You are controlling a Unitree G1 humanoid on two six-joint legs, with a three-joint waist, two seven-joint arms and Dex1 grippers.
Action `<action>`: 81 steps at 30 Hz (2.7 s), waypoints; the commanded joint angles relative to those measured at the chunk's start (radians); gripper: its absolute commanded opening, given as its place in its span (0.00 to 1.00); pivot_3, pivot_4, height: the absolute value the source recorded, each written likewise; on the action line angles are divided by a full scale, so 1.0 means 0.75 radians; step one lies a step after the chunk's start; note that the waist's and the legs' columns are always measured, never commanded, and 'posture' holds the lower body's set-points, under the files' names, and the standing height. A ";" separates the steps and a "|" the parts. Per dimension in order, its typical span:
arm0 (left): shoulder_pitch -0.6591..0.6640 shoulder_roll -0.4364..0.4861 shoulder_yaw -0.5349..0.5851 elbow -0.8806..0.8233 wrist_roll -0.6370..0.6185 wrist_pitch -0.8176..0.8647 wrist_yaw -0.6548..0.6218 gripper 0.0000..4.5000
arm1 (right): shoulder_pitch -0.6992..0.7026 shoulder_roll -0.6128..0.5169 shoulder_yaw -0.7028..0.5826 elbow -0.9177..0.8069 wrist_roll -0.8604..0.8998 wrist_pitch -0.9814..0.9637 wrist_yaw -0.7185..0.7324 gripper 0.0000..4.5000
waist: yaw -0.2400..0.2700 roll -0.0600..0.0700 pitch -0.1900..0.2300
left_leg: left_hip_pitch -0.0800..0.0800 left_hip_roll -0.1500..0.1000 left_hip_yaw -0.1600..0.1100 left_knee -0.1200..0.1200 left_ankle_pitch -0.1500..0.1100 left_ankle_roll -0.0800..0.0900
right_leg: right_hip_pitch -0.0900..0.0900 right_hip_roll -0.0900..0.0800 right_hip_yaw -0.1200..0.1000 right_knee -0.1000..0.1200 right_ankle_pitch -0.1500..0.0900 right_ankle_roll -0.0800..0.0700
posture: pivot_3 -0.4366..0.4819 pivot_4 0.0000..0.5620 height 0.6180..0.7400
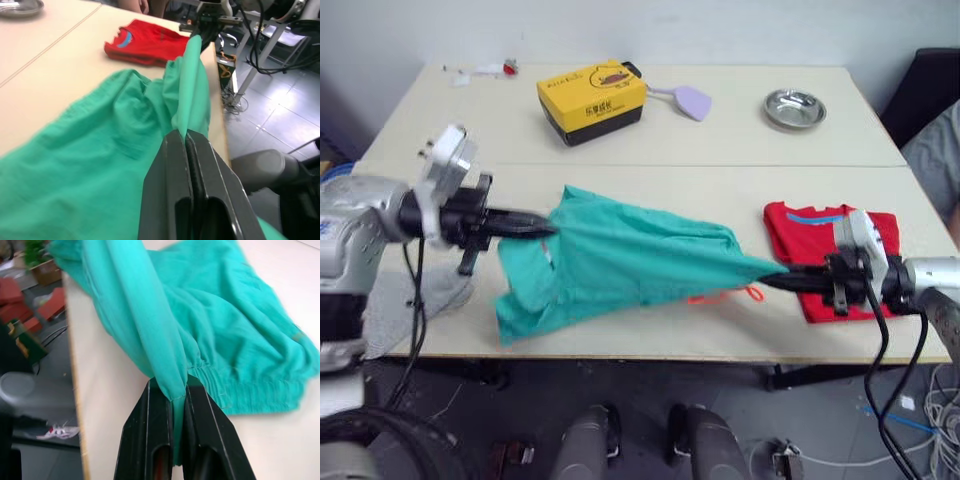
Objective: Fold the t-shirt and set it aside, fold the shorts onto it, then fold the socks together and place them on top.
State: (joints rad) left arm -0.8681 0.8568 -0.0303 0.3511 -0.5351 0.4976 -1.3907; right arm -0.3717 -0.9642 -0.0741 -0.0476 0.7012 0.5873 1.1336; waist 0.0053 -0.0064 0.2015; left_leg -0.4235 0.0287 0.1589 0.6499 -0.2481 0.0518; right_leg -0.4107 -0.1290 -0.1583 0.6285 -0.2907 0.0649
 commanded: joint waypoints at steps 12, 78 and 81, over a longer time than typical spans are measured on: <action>-0.477 -0.346 -0.004 1.144 0.519 -0.779 0.448 0.00 | -0.303 0.440 -0.005 0.182 -0.158 0.243 -0.545 0.00 | -0.019 -0.003 0.000 | -0.004 0.000 0.007 0.001 0.001 0.004 | -0.006 0.001 0.001 0.001 0.002 0.004 | 0.48 0.27 1.00; 0.549 0.026 0.211 0.153 0.347 -0.973 0.200 0.01 | -0.029 0.184 0.141 0.301 -0.695 -1.035 0.004 0.00 | -0.046 -0.005 -0.001 | 0.004 0.001 0.014 -0.002 0.000 0.004 | -0.004 -0.001 0.013 0.001 0.004 0.006 | 0.48 0.27 1.00; 0.640 0.023 0.231 0.016 0.268 -0.922 0.162 0.01 | 0.005 0.204 0.106 0.334 -0.612 -1.030 0.039 0.00 | -0.046 -0.005 -0.001 | 0.004 0.001 0.014 -0.002 -0.001 0.004 | -0.004 -0.001 0.014 0.001 0.004 0.006 | 0.48 0.27 1.00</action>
State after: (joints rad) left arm -0.4126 0.8410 0.0796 0.4190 -0.2896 -0.2180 -1.2602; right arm -0.3797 -0.7859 0.0749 0.1804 0.1957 -0.2001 1.1476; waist -0.0291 -0.0103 0.2008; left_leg -0.4205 0.0296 0.1692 0.6484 -0.2485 0.0547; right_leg -0.4138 -0.1300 -0.1479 0.6297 -0.2879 0.0694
